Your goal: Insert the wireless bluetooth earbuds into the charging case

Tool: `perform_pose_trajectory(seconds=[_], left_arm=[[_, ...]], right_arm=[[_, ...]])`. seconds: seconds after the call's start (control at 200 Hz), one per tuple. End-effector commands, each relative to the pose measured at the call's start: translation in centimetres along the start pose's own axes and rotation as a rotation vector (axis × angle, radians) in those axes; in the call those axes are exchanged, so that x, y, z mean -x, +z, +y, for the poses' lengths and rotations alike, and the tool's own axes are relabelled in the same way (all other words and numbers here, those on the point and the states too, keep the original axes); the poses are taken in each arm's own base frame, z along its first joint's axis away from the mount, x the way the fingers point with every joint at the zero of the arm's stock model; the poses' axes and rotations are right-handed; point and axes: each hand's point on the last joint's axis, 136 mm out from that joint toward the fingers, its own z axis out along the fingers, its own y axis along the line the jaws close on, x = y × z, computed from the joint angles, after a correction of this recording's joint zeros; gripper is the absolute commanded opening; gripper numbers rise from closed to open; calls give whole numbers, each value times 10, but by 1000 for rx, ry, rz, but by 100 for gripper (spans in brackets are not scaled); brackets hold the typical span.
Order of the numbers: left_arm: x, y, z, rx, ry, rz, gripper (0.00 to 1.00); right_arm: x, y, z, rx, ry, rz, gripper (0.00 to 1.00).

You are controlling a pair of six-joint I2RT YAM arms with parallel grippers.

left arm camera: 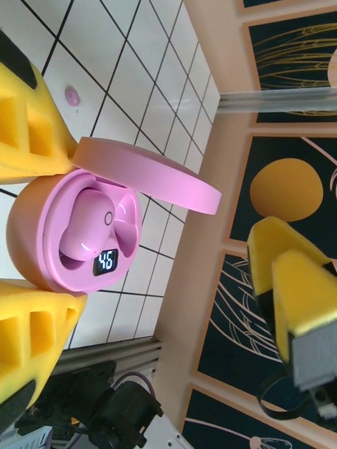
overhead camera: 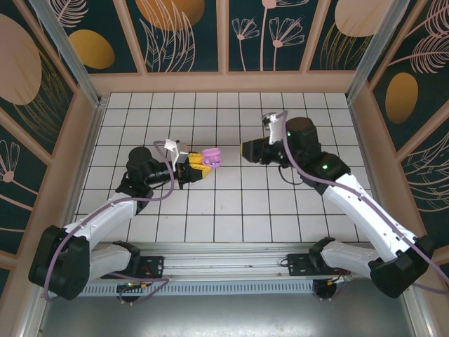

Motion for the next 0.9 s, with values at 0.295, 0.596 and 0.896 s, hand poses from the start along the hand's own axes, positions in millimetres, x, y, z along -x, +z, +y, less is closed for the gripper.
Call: perform_pose_trajectory(seconds=[0.295, 0.596, 0.896], left_arm=[[2, -1, 2, 22, 23, -15, 0], [-4, -2, 8, 57, 29, 11, 0], [-2, -4, 5, 56, 39, 15, 0]], right_arm=[[-55, 75, -130, -308, 355, 310, 43], [-77, 125, -189, -429, 511, 326, 43], [-82, 156, -204, -436, 61, 511, 38]])
